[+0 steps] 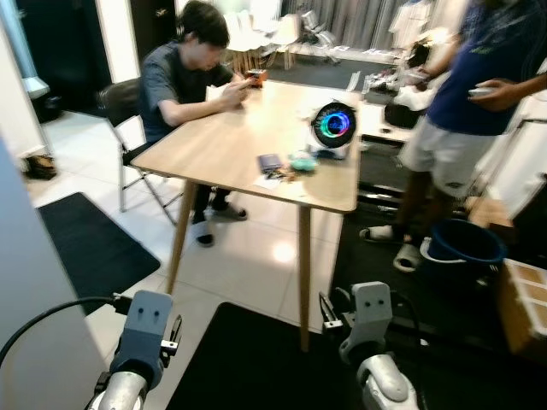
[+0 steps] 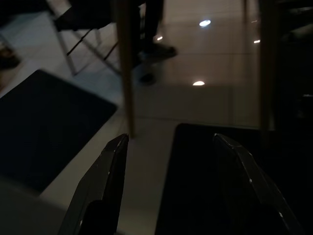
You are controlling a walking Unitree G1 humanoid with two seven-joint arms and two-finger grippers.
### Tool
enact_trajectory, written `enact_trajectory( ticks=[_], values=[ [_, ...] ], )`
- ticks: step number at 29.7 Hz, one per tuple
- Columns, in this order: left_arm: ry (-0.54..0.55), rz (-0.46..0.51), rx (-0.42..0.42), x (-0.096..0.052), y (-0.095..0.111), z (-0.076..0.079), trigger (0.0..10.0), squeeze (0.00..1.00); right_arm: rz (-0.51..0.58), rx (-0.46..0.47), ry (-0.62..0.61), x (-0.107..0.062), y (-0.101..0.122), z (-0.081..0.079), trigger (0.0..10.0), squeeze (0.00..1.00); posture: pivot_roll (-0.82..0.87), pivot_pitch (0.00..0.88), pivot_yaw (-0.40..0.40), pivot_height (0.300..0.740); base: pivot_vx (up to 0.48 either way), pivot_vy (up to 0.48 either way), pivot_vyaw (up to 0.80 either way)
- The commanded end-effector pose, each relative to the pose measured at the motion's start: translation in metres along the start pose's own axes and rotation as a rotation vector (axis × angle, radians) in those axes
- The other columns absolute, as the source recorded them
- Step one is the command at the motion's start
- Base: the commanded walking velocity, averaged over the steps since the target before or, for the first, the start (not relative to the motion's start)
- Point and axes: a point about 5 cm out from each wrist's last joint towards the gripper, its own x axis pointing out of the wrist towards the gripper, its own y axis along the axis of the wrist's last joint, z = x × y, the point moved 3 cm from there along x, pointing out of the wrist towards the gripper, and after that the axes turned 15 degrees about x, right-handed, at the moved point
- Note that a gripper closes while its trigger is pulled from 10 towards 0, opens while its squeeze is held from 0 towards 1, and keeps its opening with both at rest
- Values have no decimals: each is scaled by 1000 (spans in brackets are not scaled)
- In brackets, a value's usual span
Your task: Hang keys on a hook
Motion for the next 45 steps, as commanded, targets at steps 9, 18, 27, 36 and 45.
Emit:
enact_trajectory(
  ticks=[9, 18, 27, 36, 45],
  values=[
    [-9, -20, 3, -2, -7, 2, 10000, 0, -16, 12, -5, -4, -6, 0, 10000, 0, 172, 105, -33, 740, 0, 0, -765],
    [-10, -15, 2, -3, -6, 2, 10000, 0, -20, 4, 13, -3, -7, -3, 10000, 0, 170, 108, -35, 740, 0, 0, -99],
    [-26, 75, -6, 0, 10, 4, 10000, 0, -2, -63, 150, 1, -1, -30, 10000, 0, 167, 106, -37, 740, 0, 0, 0],
    [-9, 113, -13, 2, 17, 0, 10000, 0, 6, -63, 172, 2, 1, -35, 10000, 0, 167, 104, -43, 740, 0, 0, 0],
    [6, 128, -30, 1, 18, -2, 10000, 0, 19, -86, 172, 1, 5, -34, 10000, 0, 164, 106, -43, 740, 363, 0, 0]
  ],
)
